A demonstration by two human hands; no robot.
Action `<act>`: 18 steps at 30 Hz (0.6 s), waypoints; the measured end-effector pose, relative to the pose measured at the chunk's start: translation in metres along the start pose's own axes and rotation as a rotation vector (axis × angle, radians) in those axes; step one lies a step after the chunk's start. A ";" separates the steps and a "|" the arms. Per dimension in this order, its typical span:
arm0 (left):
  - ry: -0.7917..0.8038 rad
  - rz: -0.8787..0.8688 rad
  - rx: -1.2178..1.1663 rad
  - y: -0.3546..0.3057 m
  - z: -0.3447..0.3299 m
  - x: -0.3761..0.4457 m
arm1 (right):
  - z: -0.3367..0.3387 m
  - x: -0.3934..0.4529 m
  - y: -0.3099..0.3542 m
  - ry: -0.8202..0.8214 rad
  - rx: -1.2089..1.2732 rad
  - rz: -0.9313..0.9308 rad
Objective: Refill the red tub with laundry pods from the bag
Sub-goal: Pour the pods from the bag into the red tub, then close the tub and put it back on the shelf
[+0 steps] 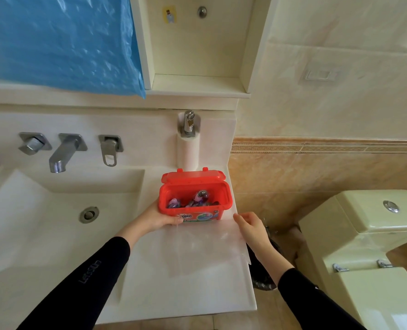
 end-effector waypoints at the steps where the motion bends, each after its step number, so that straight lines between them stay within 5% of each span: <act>1: -0.002 0.001 -0.005 0.000 0.000 0.000 | 0.002 0.000 0.001 -0.017 -0.003 0.018; 9: -0.090 -0.031 -0.057 -0.006 0.008 -0.002 | 0.014 -0.001 0.021 -0.031 0.085 0.170; 18: -0.207 -0.193 -0.123 -0.082 0.039 -0.020 | 0.014 -0.024 0.098 0.253 0.177 0.431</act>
Point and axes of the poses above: each hand's wrist, its own x-axis towards the middle knuckle, its own z-axis out of the back of the hand, y = z × x, the point moved 4 cm from there along x, towards the middle knuckle, and after that the axes turned 2 degrees about -z, right-handed, at the moved point
